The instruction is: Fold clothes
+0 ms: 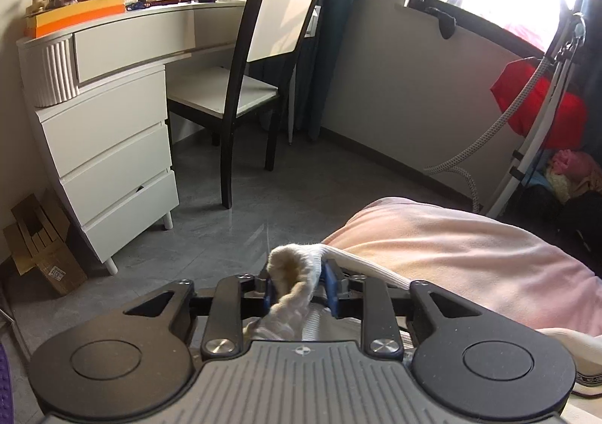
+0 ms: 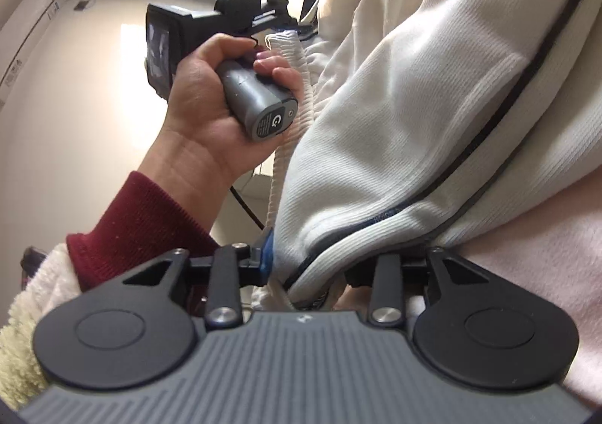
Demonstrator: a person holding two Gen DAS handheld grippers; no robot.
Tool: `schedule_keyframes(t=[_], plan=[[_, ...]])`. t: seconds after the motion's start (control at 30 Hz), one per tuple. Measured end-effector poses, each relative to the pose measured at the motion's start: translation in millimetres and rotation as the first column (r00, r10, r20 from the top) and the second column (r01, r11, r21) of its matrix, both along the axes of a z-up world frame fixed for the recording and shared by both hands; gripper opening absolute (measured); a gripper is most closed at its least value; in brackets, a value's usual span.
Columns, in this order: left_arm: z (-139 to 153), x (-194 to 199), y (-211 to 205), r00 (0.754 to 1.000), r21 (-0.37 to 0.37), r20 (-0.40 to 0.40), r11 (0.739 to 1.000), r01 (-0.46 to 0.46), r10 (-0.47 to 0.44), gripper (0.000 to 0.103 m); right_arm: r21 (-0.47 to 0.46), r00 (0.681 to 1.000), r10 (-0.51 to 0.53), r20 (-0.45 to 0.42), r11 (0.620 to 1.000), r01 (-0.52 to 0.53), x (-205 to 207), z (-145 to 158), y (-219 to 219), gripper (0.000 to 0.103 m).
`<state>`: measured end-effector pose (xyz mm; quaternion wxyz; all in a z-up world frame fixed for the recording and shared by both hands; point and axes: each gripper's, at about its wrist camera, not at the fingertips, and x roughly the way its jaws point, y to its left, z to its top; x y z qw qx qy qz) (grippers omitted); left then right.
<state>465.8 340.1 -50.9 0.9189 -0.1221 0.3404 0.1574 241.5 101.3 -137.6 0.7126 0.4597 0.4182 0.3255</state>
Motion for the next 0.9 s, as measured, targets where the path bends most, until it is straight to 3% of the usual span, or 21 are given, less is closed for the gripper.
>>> schedule_keyframes(t=[0.07, 0.17, 0.2, 0.27, 0.33, 0.4, 0.43, 0.57, 0.67, 0.8, 0.9], plan=[[10, -7, -3, 1.0, 0.004, 0.022, 1.0, -0.007, 0.007, 0.057, -0.032, 0.999, 0.045, 0.002, 0.998, -0.045, 0, 6, -4, 0.06], [29, -24, -14, 0.998, 0.009, 0.055, 1.0, -0.005, 0.005, 0.076, -0.089, 0.997, 0.077, 0.028, 0.993, -0.074, -9, 24, -17, 0.092], [36, -32, -19, 0.998, 0.012, 0.065, 1.0, 0.001, -0.001, 0.079, -0.112, 0.996, 0.077, 0.043, 0.991, -0.072, -14, 33, -23, 0.094], [53, -53, -34, 0.995, 0.013, 0.093, 0.999, 0.029, -0.03, 0.082, -0.165, 0.995, 0.069, 0.076, 0.985, -0.056, -27, 51, -39, 0.094], [70, -77, -51, 0.991, 0.022, 0.12, 0.998, 0.057, -0.059, 0.089, -0.229, 0.991, 0.06, 0.117, 0.973, -0.032, -41, 72, -56, 0.094], [86, -106, -73, 0.983, 0.053, 0.161, 0.996, 0.075, -0.083, 0.103, -0.299, 0.984, 0.049, 0.172, 0.954, 0.005, -56, 95, -75, 0.093], [94, -121, -85, 0.979, 0.065, 0.179, 0.994, 0.088, -0.098, 0.103, -0.336, 0.977, 0.043, 0.208, 0.941, 0.03, -64, 107, -85, 0.093], [118, -178, -125, 0.968, 0.078, 0.209, 0.989, 0.122, -0.136, 0.103, -0.475, 0.93, 0.018, 0.368, 0.863, 0.171, -123, 142, -143, 0.093], [135, -226, -158, 0.952, 0.09, 0.237, 0.981, 0.175, -0.191, 0.103, -0.523, 0.881, -0.021, 0.472, 0.798, 0.299, -150, 162, -181, 0.093], [143, -294, -203, 0.919, 0.183, 0.283, 0.956, 0.228, -0.273, 0.103, -0.552, 0.803, -0.081, 0.591, 0.685, 0.476, -192, 173, -218, 0.093], [134, -345, -235, 0.898, 0.256, 0.299, 0.934, 0.25, -0.322, 0.103, -0.573, 0.787, -0.081, 0.612, 0.64, 0.512, -220, 172, -245, 0.093]])
